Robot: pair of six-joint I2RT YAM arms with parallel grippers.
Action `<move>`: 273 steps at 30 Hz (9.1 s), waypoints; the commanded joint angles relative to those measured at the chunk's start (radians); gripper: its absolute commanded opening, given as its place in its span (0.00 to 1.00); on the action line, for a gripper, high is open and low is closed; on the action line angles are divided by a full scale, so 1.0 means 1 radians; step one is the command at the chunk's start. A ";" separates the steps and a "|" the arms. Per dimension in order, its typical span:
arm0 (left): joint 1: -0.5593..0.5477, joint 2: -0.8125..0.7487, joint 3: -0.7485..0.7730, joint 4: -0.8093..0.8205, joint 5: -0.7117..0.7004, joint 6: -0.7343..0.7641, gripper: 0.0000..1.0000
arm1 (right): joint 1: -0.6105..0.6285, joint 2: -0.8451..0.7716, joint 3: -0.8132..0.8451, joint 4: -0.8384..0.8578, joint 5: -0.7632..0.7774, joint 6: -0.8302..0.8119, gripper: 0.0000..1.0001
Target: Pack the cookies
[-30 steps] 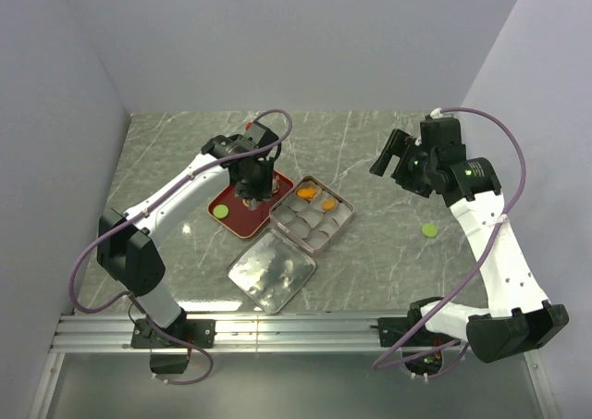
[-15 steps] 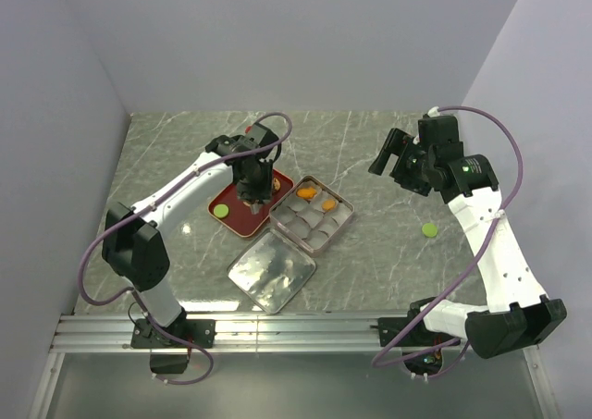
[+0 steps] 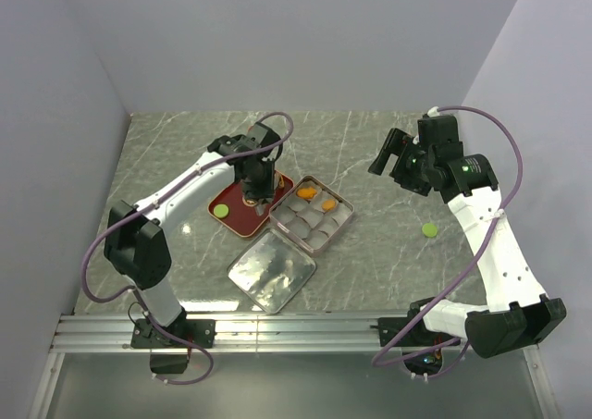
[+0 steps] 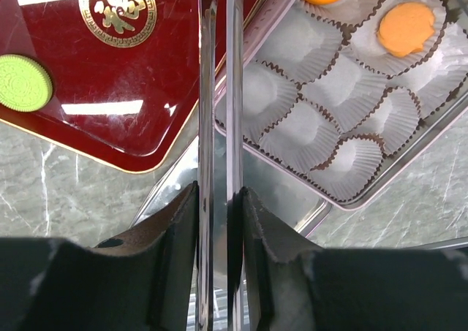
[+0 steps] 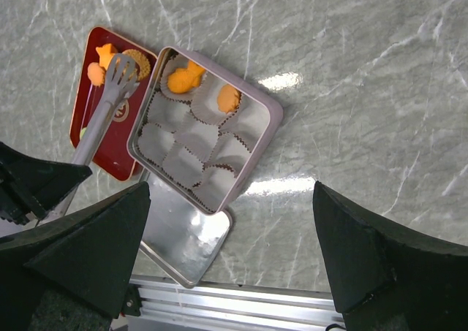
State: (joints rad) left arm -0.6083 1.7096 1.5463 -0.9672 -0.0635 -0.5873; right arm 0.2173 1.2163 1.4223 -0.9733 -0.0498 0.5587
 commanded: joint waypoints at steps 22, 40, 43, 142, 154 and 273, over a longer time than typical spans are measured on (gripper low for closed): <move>-0.197 -0.024 0.422 -0.165 -0.067 0.080 0.29 | -0.004 -0.008 0.133 0.008 -0.032 0.013 0.98; -0.358 0.045 0.357 -0.154 0.051 0.080 0.29 | -0.001 -0.074 0.041 0.016 -0.042 0.017 0.98; -0.375 0.065 0.336 -0.156 0.018 0.067 0.30 | -0.001 -0.077 0.036 0.016 -0.041 0.015 0.98; 0.045 0.041 0.118 -0.174 -0.208 0.095 0.46 | 0.051 0.012 0.059 0.022 0.021 -0.013 1.00; 0.044 0.093 0.179 -0.197 -0.228 0.110 0.40 | 0.048 0.029 0.075 0.024 0.024 -0.019 1.00; -0.064 0.059 0.327 -0.271 -0.318 0.056 0.50 | 0.059 -0.014 0.035 0.038 -0.015 0.000 1.00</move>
State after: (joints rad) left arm -0.6834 1.7496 1.8812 -1.3022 -0.3687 -0.5678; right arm 0.2661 1.1927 1.4155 -0.9615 -0.0723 0.5606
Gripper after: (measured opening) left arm 0.497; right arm 0.996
